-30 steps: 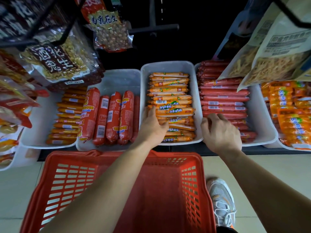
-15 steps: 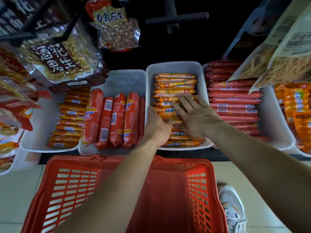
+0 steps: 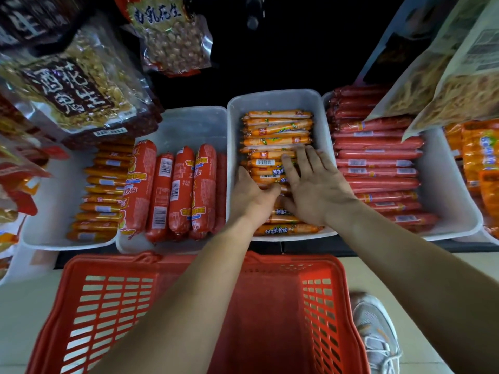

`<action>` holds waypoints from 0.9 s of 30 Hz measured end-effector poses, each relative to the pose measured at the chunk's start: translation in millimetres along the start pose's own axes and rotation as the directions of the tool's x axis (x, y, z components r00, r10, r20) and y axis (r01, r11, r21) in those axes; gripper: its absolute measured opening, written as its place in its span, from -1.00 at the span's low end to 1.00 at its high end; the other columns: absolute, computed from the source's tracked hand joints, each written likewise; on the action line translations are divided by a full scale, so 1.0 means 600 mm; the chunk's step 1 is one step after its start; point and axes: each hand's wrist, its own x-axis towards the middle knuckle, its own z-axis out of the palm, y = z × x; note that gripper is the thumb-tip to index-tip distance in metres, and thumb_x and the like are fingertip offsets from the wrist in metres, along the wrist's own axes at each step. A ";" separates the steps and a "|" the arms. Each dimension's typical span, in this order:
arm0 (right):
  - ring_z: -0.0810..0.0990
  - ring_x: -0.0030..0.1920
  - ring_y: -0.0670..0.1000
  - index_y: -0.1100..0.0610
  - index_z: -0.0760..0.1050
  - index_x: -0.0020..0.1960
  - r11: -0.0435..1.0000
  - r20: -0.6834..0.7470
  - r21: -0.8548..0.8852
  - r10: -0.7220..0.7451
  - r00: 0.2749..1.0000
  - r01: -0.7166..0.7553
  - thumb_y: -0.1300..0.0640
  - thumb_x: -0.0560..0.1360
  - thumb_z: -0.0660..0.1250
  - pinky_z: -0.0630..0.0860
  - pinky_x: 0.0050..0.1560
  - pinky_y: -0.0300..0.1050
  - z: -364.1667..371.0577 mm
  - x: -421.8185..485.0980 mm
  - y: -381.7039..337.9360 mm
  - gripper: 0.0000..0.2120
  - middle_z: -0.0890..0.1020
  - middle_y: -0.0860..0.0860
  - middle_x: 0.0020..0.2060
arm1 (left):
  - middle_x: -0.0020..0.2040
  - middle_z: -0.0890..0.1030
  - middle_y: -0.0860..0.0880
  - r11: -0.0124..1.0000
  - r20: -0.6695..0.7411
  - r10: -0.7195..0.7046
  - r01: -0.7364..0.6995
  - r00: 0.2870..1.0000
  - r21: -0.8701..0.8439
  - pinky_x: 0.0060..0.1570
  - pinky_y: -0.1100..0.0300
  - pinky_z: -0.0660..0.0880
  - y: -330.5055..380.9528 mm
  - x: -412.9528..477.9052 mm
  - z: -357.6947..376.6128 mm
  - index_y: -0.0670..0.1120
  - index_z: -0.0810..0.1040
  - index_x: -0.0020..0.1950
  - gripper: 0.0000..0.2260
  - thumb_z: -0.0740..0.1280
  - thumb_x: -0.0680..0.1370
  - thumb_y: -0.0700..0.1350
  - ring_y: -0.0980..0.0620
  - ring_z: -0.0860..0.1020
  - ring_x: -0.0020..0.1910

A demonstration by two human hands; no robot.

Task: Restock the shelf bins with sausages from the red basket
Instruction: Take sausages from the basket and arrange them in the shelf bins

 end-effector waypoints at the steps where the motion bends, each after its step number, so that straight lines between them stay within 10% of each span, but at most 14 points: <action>1: -0.18 0.58 0.24 0.14 -0.31 0.60 1.000 -0.003 -0.005 -0.001 1.000 0.001 -0.38 0.54 -0.15 -0.22 0.55 0.18 0.001 0.000 0.000 -0.14 -0.17 0.26 0.58 | 0.22 0.57 0.02 1.000 -0.005 -0.018 0.018 1.000 0.009 0.12 0.12 0.45 0.002 0.002 0.002 0.01 0.35 0.37 -0.45 0.46 0.45 0.07 -0.03 0.57 0.17; 9: 0.12 0.55 0.12 -0.04 -0.17 0.62 0.988 -0.037 -0.051 -0.149 0.988 0.147 -0.49 0.41 -0.20 -0.21 0.53 0.29 -0.016 0.021 0.067 -0.09 0.15 0.06 0.56 | 0.08 0.66 0.08 0.993 0.076 -0.020 0.029 0.997 -0.118 0.25 -0.02 0.51 0.006 0.006 -0.016 0.06 0.55 0.24 -0.64 0.48 0.46 -0.07 0.06 0.62 0.07; 15: 0.12 0.56 0.10 -0.06 -0.15 0.62 0.988 -0.055 -0.036 -0.152 0.987 0.150 -0.49 0.40 -0.17 -0.21 0.53 0.29 -0.009 0.023 0.066 -0.10 0.16 0.06 0.57 | 0.24 0.58 0.04 0.985 -0.029 -0.034 0.028 0.999 -0.173 0.29 -0.05 0.46 0.014 0.016 -0.002 0.05 0.28 0.48 -0.35 0.47 0.45 0.03 -0.02 0.56 0.20; 27: -0.01 0.58 0.15 -0.05 -0.13 0.62 0.991 -0.085 0.012 -0.128 0.988 0.130 -0.50 0.45 -0.03 -0.25 0.53 0.26 -0.012 0.028 0.060 -0.11 0.00 0.11 0.59 | 0.16 0.60 0.08 0.981 0.018 -0.012 0.016 1.000 -0.192 0.19 0.08 0.44 0.014 0.043 0.001 0.07 0.38 0.41 -0.48 0.44 0.48 0.03 0.03 0.56 0.13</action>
